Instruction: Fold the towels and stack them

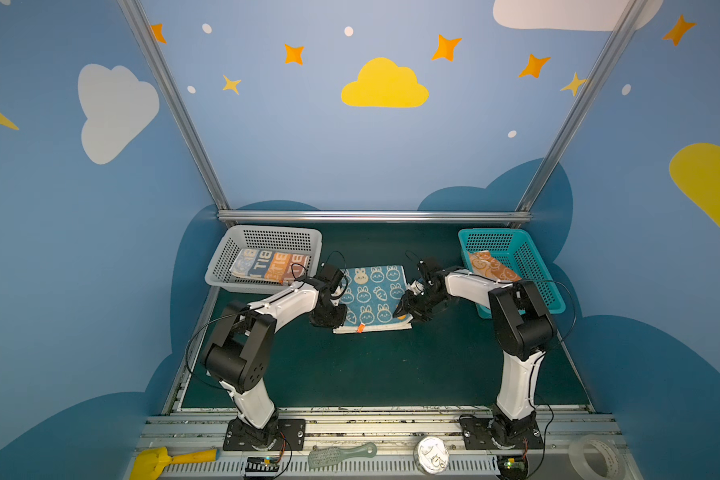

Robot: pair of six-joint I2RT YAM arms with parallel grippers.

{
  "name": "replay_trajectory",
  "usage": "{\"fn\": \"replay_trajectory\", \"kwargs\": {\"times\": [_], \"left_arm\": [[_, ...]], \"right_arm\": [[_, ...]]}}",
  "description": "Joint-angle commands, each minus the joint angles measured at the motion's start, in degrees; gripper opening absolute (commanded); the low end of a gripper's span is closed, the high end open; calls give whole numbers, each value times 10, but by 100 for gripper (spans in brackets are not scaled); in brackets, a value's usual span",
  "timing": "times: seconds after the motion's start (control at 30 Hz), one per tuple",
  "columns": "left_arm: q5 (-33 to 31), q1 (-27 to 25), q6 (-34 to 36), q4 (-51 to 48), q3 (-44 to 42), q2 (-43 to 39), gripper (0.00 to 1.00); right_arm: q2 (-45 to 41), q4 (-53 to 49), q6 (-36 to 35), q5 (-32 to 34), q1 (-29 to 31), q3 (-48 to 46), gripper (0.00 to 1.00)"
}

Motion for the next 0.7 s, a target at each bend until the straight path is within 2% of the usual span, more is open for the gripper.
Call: {"fn": "replay_trajectory", "kwargs": {"times": [0.0, 0.67], "left_arm": [[2, 5, 6, 3, -12, -15, 3], [-6, 12, 12, 5, -24, -9, 3]], "right_arm": [[33, -11, -1, 71, -6, -29, 47], [37, -13, -4, 70, -12, -28, 48]]}}
